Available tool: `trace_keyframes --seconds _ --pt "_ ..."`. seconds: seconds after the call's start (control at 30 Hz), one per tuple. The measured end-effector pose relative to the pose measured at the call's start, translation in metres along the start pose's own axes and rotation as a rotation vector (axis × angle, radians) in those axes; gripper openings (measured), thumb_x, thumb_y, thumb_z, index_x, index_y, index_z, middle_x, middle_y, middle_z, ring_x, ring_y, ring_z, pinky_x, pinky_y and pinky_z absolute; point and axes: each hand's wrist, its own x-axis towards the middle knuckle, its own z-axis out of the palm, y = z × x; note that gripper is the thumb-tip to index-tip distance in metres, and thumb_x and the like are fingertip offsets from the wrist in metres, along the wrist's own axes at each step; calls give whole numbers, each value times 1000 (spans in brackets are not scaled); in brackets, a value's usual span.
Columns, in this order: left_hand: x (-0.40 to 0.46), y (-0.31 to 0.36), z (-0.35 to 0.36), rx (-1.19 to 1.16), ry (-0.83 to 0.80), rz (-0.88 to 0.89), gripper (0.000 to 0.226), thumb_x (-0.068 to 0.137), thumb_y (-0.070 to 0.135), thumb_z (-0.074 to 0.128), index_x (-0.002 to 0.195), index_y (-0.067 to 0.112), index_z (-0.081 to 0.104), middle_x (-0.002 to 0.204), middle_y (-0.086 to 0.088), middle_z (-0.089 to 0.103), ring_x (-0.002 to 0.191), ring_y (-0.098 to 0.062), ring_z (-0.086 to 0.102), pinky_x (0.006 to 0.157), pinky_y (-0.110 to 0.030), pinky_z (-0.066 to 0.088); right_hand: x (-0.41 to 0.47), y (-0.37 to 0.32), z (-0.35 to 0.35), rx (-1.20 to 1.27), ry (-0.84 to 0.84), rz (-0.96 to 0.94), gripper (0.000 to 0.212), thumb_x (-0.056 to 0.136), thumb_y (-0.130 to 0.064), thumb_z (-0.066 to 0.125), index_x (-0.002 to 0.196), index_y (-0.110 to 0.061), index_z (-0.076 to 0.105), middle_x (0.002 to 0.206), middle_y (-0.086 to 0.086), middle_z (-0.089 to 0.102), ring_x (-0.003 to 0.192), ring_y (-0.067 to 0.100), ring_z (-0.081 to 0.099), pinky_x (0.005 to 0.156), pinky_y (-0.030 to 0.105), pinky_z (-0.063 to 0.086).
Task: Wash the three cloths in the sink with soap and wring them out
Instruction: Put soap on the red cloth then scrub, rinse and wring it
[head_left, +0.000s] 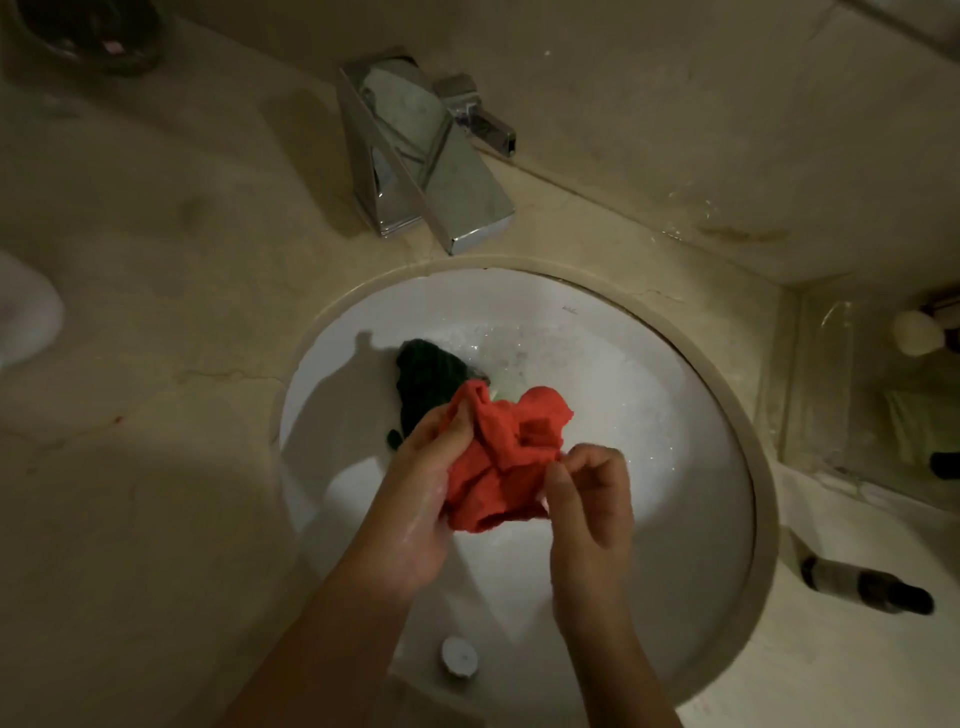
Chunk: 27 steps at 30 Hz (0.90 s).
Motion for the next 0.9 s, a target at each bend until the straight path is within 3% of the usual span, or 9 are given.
trace_keyframes --seconds 0.1,0.17,0.3,0.4,0.57,0.63,0.73,0.83,0.9 --pt "-3 -2 8 75 89 34 56 67 59 66 114 28 66 112 -4 72 105 -29 68 94 -51 51 2 -7 8 -159 -76 -15 52 74 -52 61 119 -48 37 121 -35 42 115 -4 50 92 18 49" --pt "-5 -7 14 203 151 68 47 65 65 72 101 34 69 104 1 72 100 -25 68 90 -49 54 5 -10 16 -219 -107 21 65 73 -56 61 131 -47 33 129 -34 39 119 -5 48 91 14 48" --pt "-8 -18 31 345 331 316 12 91 34 62 86 26 69 79 8 72 76 -8 70 68 -25 57 20 -23 34 19 -10 212 10 92 -27 61 100 -21 62 90 -12 67 82 3 65 70 21 55" --pt "-1 -16 28 514 402 538 31 98 30 52 70 22 65 64 8 66 58 -4 63 53 -14 48 29 -24 47 63 22 306 26 98 -19 52 80 -1 54 68 7 57 63 20 55 58 29 50" --pt "15 -14 17 673 390 567 40 93 28 50 58 10 57 53 -4 57 48 -12 55 48 -22 44 35 -16 56 165 110 526 26 93 -9 46 69 -3 54 64 14 48 64 26 48 56 33 42" --pt "16 -8 21 589 406 424 34 96 27 54 65 17 61 60 0 60 60 -14 61 55 -26 48 39 -17 56 236 113 656 22 91 -17 49 72 -9 56 72 15 53 71 29 53 63 38 46" --pt "16 -6 18 257 302 233 9 91 37 62 95 30 59 99 2 65 89 -15 64 67 -26 51 50 -19 49 413 221 756 24 95 -30 51 93 -9 63 89 13 64 86 30 64 68 37 53" --pt "11 -9 8 55 192 234 51 74 49 69 121 36 54 127 0 59 113 -22 61 90 -37 53 53 -18 40 678 242 729 35 98 -28 46 120 -5 61 108 13 66 100 27 62 88 41 52" --pt "7 -10 8 96 145 260 59 69 47 76 123 43 52 128 8 56 115 -18 58 95 -36 52 47 -14 37 607 164 735 33 96 -18 47 123 -5 59 114 15 66 106 30 62 96 46 51"
